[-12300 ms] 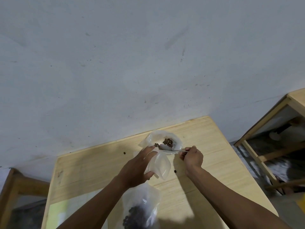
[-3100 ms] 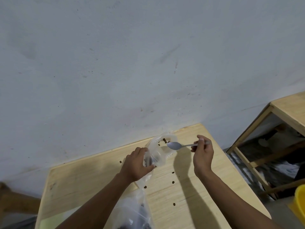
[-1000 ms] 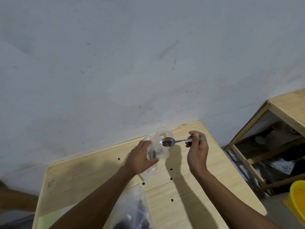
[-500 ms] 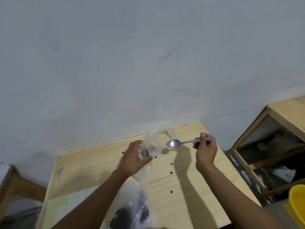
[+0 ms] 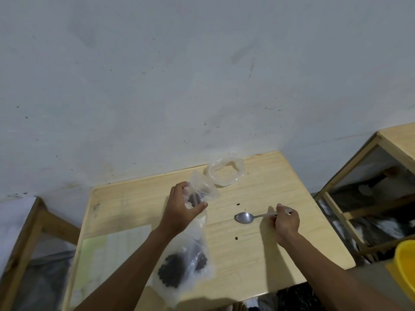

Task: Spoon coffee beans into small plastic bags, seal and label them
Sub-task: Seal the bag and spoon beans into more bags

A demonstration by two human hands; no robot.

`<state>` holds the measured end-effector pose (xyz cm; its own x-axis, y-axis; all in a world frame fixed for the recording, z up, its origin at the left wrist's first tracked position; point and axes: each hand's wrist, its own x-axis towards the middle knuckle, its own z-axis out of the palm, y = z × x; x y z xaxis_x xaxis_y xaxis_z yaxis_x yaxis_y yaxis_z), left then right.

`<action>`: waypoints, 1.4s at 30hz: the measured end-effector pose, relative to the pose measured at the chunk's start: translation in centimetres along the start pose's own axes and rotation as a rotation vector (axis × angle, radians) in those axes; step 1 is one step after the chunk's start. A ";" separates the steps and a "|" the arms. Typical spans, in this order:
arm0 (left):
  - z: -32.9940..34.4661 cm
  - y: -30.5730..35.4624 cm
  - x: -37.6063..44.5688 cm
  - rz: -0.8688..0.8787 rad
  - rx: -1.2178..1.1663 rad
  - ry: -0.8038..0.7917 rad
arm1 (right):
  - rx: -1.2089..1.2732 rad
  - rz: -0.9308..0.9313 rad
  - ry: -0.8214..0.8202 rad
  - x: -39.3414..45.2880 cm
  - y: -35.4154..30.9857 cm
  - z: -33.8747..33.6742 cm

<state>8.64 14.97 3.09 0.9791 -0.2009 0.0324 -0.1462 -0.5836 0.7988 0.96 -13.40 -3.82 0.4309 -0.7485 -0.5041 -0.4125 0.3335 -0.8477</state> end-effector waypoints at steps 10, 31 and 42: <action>0.7 1.5 -1.3 -0.045 -0.080 -0.019 | -0.208 -0.071 0.046 -4.1 -2.5 1.7; -3.5 2.3 -2.7 -0.086 -0.367 0.033 | -0.490 -0.649 -0.888 -13.1 -10.0 6.4; -5.3 2.6 -2.7 -0.124 -0.535 -0.049 | -0.557 -0.729 -0.930 -15.1 -9.8 7.8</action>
<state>6.34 18.13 8.25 0.9747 -0.2003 -0.0992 0.0747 -0.1266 0.9891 4.79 -0.92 10.78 0.9927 0.0940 -0.0752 -0.0280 -0.4270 -0.9038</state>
